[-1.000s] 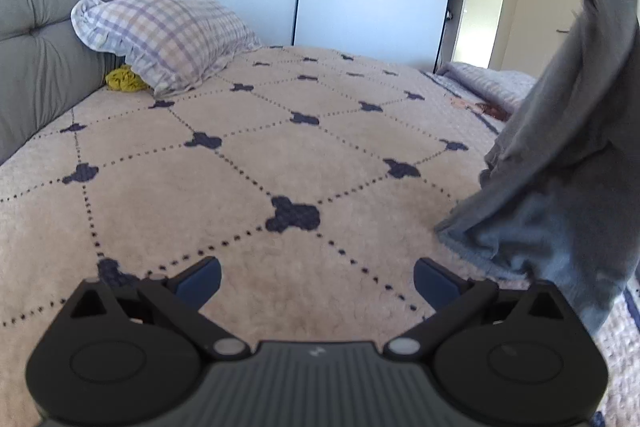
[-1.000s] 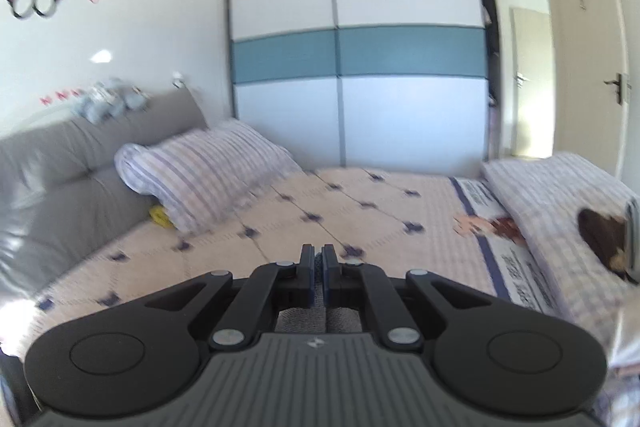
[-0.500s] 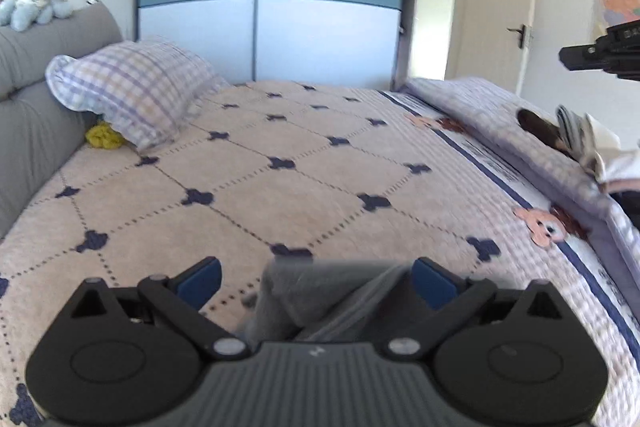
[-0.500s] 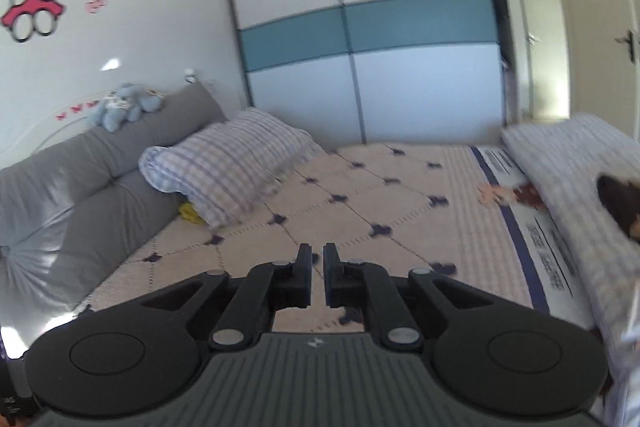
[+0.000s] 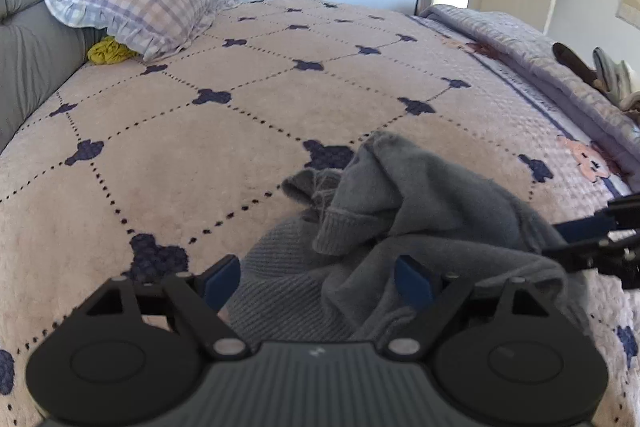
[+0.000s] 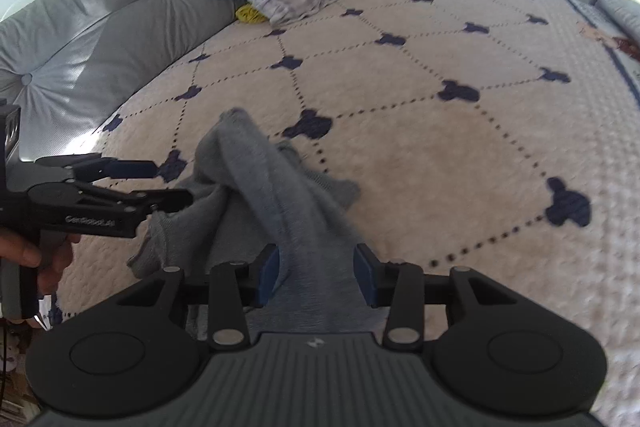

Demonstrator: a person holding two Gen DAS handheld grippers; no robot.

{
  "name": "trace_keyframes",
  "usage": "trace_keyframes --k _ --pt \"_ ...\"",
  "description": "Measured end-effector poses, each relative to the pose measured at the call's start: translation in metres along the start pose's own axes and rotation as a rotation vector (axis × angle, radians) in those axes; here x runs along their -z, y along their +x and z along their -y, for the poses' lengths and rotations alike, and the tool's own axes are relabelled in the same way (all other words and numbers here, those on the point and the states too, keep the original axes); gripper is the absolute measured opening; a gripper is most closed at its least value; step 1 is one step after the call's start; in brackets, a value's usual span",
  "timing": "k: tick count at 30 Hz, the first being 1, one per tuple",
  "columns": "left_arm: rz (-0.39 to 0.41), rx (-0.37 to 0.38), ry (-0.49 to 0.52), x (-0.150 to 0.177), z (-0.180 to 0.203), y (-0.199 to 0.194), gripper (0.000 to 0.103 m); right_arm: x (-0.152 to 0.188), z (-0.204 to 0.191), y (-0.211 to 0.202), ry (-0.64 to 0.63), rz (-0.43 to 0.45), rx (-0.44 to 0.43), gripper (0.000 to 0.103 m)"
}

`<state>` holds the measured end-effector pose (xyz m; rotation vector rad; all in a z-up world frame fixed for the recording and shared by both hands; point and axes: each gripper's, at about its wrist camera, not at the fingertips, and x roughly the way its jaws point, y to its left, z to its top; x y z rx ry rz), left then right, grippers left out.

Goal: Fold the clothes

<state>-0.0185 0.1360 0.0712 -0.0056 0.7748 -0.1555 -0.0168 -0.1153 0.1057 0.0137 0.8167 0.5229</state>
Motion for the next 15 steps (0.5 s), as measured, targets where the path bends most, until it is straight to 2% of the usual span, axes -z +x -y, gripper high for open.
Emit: trace_keyframes --k 5,10,12,14,15 --pt "0.004 -0.003 0.014 0.004 0.009 0.009 0.085 0.013 -0.022 0.024 -0.018 -0.05 -0.061 0.044" --pt "0.01 -0.037 -0.025 0.013 0.025 0.017 0.085 0.022 -0.009 0.033 0.061 -0.058 -0.061 0.044" --pt "0.006 -0.046 -0.045 0.015 0.029 0.019 0.085 0.028 -0.009 0.035 0.055 -0.065 -0.05 0.039" --pt "0.004 -0.039 -0.057 0.014 0.03 0.017 0.074 0.033 -0.011 0.033 0.04 -0.053 -0.044 0.025" --pt "0.005 -0.033 -0.052 0.014 0.032 0.016 0.07 0.033 -0.011 0.031 0.041 -0.05 -0.042 0.023"
